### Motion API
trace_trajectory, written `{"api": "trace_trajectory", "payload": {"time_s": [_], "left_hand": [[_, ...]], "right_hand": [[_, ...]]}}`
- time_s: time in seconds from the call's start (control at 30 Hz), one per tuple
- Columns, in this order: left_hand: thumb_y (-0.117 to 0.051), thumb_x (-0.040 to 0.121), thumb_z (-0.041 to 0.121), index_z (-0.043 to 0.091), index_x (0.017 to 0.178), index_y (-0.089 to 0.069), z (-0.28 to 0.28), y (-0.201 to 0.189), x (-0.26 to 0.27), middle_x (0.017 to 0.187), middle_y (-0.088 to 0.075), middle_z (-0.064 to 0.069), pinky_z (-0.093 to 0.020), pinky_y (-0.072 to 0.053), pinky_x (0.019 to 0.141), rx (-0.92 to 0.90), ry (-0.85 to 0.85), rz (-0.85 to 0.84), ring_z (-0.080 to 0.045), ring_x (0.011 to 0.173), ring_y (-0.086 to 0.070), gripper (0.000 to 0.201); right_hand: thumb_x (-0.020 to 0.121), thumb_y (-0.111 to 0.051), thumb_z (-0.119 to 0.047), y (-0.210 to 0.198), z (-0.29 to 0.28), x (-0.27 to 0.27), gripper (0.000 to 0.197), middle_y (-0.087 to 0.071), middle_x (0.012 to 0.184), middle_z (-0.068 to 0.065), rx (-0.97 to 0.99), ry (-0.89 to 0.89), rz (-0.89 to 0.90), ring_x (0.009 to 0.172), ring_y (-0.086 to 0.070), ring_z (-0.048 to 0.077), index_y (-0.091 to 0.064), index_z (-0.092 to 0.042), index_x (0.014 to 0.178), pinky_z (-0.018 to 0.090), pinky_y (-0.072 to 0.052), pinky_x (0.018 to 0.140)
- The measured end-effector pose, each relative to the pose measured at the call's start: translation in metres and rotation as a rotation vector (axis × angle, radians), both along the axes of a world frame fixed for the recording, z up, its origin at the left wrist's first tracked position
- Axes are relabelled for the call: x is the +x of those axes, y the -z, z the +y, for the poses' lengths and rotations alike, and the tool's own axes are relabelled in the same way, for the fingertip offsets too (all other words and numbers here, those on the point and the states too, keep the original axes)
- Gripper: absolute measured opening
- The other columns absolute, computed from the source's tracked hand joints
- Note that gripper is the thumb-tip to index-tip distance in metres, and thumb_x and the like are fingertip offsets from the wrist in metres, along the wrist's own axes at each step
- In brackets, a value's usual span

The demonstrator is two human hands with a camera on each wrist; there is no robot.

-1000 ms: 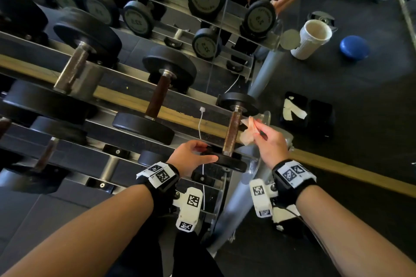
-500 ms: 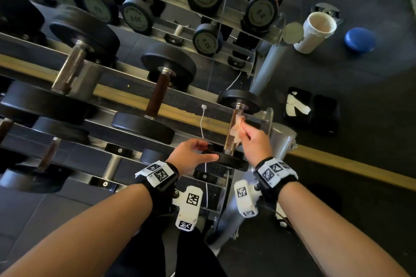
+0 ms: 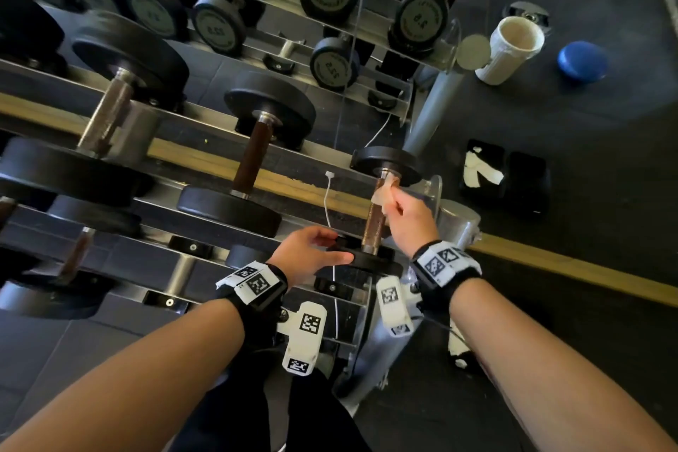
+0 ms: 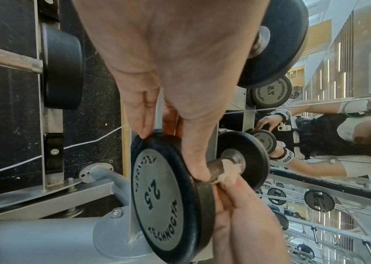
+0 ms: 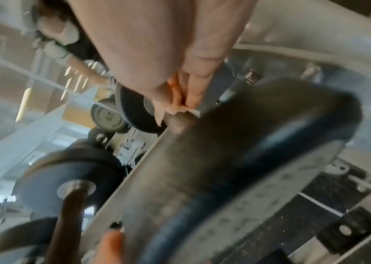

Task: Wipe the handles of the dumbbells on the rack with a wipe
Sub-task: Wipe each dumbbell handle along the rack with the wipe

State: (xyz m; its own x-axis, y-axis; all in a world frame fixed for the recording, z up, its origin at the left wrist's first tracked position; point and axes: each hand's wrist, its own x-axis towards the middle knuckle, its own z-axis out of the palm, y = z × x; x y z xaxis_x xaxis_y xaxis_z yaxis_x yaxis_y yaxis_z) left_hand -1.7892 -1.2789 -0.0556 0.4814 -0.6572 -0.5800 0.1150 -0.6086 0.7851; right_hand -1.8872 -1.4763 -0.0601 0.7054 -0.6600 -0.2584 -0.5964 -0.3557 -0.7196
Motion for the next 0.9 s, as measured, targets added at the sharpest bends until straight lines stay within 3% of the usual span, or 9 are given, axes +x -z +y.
{"api": "trace_trajectory", "payload": {"time_s": [0.13, 0.2, 0.3, 0.4, 0.47, 0.53, 0.6, 0.7, 0.9], "left_hand": [[-0.082, 0.074, 0.041, 0.024, 0.120, -0.061, 0.000, 0.001, 0.001, 0.113, -0.066, 0.011, -0.025, -0.049, 0.088, -0.002, -0.001, -0.001, -0.003, 0.100, -0.062, 0.054], [-0.083, 0.074, 0.038, 0.023, 0.121, -0.061, -0.001, 0.001, 0.001, 0.113, -0.067, 0.009, -0.032, -0.050, 0.096, -0.004, -0.003, 0.021, -0.006, 0.102, -0.063, 0.054], [-0.082, 0.074, 0.036, 0.023, 0.120, -0.061, -0.001, 0.002, 0.000, 0.113, -0.067, 0.008, -0.036, -0.050, 0.099, -0.003, -0.003, 0.035, -0.008, 0.104, -0.063, 0.052], [-0.083, 0.074, 0.037, 0.024, 0.119, -0.062, -0.002, 0.002, 0.000, 0.112, -0.067, 0.009, -0.034, -0.049, 0.099, 0.002, 0.001, 0.036, -0.007, 0.104, -0.062, 0.051], [-0.083, 0.074, 0.037, 0.025, 0.118, -0.062, -0.002, 0.002, -0.001, 0.111, -0.066, 0.010, -0.032, -0.049, 0.098, 0.001, 0.001, 0.034, -0.006, 0.103, -0.062, 0.050], [-0.082, 0.074, 0.037, 0.026, 0.114, -0.065, -0.002, 0.002, -0.001, 0.108, -0.067, 0.011, -0.029, -0.050, 0.093, 0.003, 0.003, 0.010, -0.006, 0.100, -0.063, 0.045], [-0.082, 0.075, 0.039, 0.029, 0.106, -0.068, -0.003, 0.001, 0.000, 0.101, -0.069, 0.011, -0.023, -0.050, 0.083, 0.005, 0.028, -0.019, -0.004, 0.093, -0.064, 0.036], [-0.082, 0.074, 0.039, 0.029, 0.103, -0.070, -0.004, 0.000, -0.001, 0.095, -0.070, 0.011, -0.017, -0.046, 0.071, 0.000, 0.037, -0.042, -0.001, 0.083, -0.064, 0.033], [-0.080, 0.078, 0.036, 0.023, 0.110, -0.068, -0.002, 0.002, -0.004, 0.100, -0.068, 0.009, -0.028, -0.050, 0.089, -0.011, 0.023, -0.027, -0.005, 0.091, -0.062, 0.037]], "right_hand": [[0.102, -0.049, -0.029, 0.008, 0.023, -0.026, 0.031, -0.064, 0.087, -0.014, -0.005, -0.050, -0.018, 0.084, -0.064, 0.006, -0.061, -0.030, 0.131, 0.006, -0.041, 0.066], [0.100, -0.054, -0.027, 0.010, 0.024, -0.038, 0.027, -0.067, 0.096, -0.011, -0.014, -0.118, 0.000, 0.092, -0.063, 0.008, -0.066, -0.028, 0.124, 0.012, -0.043, 0.078], [0.098, -0.058, -0.023, 0.010, 0.009, -0.045, 0.022, -0.072, 0.097, -0.006, 0.033, -0.146, 0.032, 0.094, -0.066, 0.012, -0.073, -0.024, 0.114, 0.016, -0.045, 0.081], [0.101, -0.054, -0.022, 0.006, -0.012, -0.030, 0.021, -0.074, 0.098, 0.004, 0.108, -0.009, -0.024, 0.095, -0.068, 0.021, -0.074, -0.020, 0.105, 0.036, -0.053, 0.091], [0.101, -0.052, -0.026, 0.004, -0.014, -0.013, 0.020, -0.072, 0.089, -0.004, 0.088, 0.037, -0.077, 0.088, -0.068, 0.018, -0.072, -0.028, 0.100, 0.021, -0.053, 0.083], [0.099, -0.054, -0.034, 0.004, -0.002, -0.001, 0.020, -0.066, 0.081, -0.015, 0.036, 0.053, -0.087, 0.080, -0.065, 0.005, -0.071, -0.030, 0.110, 0.004, -0.042, 0.064], [0.097, -0.058, -0.035, 0.005, 0.013, 0.000, 0.030, -0.064, 0.083, -0.019, 0.007, 0.097, -0.103, 0.076, -0.059, -0.009, -0.066, -0.029, 0.125, 0.003, -0.038, 0.063], [0.099, -0.056, -0.025, 0.006, 0.024, -0.011, 0.028, -0.065, 0.089, -0.017, -0.055, 0.085, -0.106, 0.078, -0.057, -0.010, -0.066, -0.026, 0.126, 0.006, -0.038, 0.070], [0.099, -0.057, -0.019, 0.006, 0.037, -0.045, 0.025, -0.060, 0.084, -0.026, -0.005, -0.049, -0.057, 0.078, -0.058, -0.018, -0.069, -0.028, 0.119, -0.006, -0.037, 0.070]]}}
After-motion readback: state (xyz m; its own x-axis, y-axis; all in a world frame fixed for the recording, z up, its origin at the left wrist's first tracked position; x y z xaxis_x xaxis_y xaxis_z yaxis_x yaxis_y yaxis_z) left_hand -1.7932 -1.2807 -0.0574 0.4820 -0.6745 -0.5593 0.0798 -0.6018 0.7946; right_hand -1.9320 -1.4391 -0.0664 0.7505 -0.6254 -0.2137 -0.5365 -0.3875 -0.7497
